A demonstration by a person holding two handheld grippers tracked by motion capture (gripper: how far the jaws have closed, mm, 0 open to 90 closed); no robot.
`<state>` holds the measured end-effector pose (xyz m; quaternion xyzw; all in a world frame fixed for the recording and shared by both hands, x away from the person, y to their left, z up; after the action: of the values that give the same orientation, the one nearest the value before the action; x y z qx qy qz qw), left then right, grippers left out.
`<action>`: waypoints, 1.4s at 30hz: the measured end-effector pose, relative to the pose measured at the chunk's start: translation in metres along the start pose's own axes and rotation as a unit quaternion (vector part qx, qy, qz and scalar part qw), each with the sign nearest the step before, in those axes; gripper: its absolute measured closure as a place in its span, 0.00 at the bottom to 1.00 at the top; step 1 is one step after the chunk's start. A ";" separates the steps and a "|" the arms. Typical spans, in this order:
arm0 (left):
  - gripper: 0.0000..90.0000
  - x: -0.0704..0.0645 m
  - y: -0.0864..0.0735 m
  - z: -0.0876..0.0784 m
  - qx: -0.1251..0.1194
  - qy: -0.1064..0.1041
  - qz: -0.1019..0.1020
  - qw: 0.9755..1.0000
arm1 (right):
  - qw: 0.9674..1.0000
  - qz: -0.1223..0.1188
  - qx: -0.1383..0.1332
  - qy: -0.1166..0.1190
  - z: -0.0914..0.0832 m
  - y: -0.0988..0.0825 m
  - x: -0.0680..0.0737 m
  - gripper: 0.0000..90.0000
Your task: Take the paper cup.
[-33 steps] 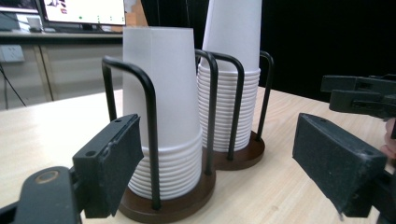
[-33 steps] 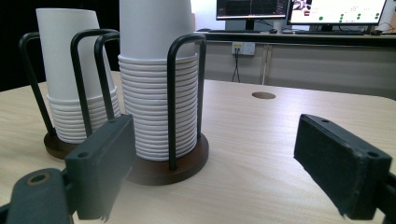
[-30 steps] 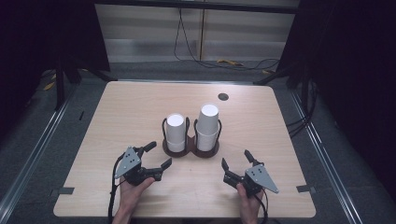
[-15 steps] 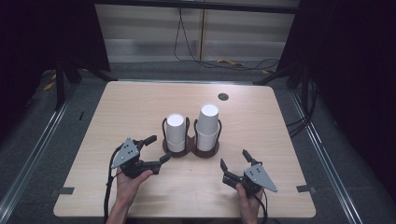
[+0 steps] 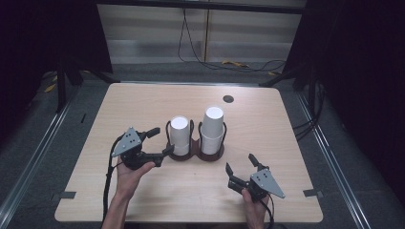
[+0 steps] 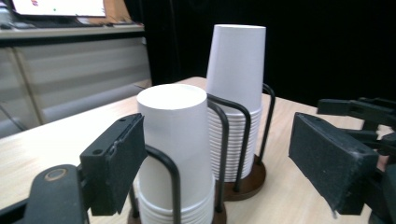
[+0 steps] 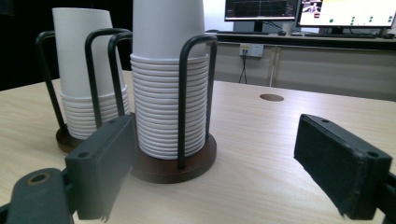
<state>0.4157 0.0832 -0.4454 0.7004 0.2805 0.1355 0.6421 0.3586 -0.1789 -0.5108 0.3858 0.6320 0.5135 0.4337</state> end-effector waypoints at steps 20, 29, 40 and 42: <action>0.22 0.002 0.028 0.019 0.037 -0.003 0.014 0.999 | 1.000 0.018 0.003 -0.009 0.000 -0.001 -0.004 0.14; 0.22 0.011 0.035 0.032 0.090 -0.002 0.023 0.996 | 1.000 0.014 0.005 -0.010 0.001 -0.001 -0.004 0.14; 0.24 0.021 0.040 0.045 0.160 -0.013 0.043 0.986 | 1.000 0.013 0.005 -0.010 0.001 -0.001 -0.004 0.14; 0.23 0.022 0.039 0.048 0.175 -0.018 0.044 0.984 | 1.000 0.014 0.005 -0.010 0.001 -0.001 -0.004 0.14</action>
<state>0.4683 0.0556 -0.4173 0.8156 0.2576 0.1002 0.5083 0.3604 -0.1822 -0.5112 0.4022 0.6246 0.5124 0.4307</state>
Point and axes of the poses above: each handheld gripper's, and its own axes: z roughly forward along the jaws, y roughly out of its top, x roughly to its left, the point moved 9 cm from there along z, roughly forward along the jaws, and after that the axes turned 7 degrees about -z, right-handed, at the moved point
